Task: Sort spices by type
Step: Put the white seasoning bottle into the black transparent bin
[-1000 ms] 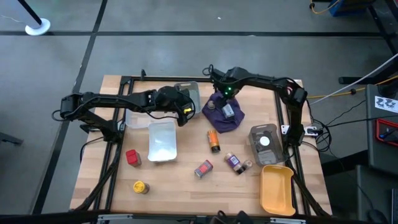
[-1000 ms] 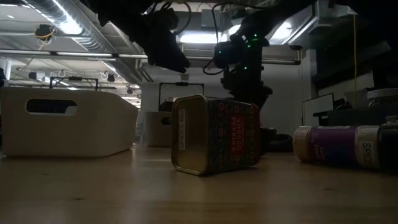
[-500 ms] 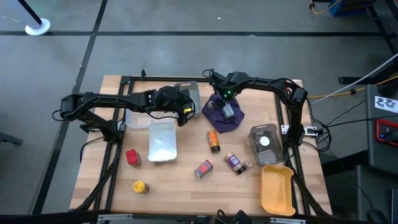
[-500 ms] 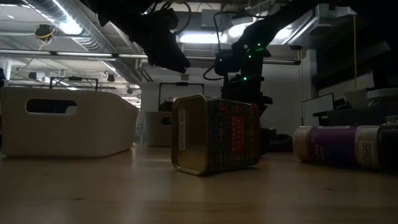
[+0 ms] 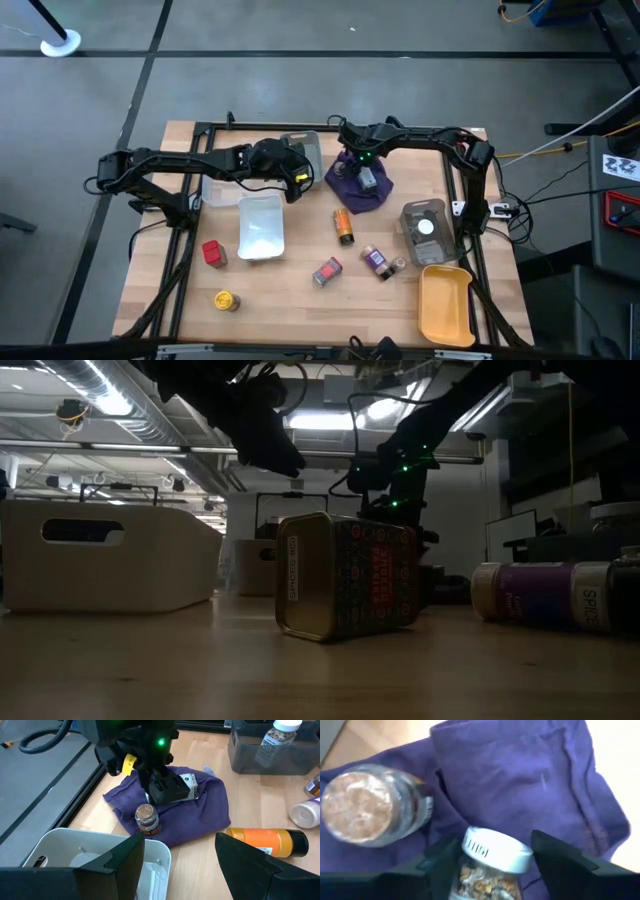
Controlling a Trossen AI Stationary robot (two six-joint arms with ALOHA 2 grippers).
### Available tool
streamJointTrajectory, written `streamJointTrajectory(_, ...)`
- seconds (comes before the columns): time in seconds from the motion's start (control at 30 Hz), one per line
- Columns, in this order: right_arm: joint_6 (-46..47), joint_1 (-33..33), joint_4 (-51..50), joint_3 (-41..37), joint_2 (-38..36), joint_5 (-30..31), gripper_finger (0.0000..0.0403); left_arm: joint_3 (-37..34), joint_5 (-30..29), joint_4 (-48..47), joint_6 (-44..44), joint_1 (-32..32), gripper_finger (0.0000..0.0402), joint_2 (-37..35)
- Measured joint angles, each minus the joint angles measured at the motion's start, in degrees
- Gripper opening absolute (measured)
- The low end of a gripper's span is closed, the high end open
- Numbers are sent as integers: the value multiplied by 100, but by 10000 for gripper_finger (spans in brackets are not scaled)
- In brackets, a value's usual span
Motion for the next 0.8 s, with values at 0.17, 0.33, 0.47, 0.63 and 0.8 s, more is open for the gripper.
streamJointTrajectory(0.17,-3,0,29,4,-31,104,149,0,0,-15,0,0,227,0)
streamJointTrajectory(0.33,-3,-2,-22,-2,-15,75,71,0,0,-106,0,0,227,0)
streamJointTrajectory(0.47,-3,-2,-43,-4,-13,67,21,0,0,-105,0,0,227,0)
streamJointTrajectory(0.63,-136,0,-45,-4,-9,61,10,0,0,-103,0,0,227,0)
streamJointTrajectory(0.8,-136,0,-54,-4,-7,61,72,0,0,-103,0,0,227,0)
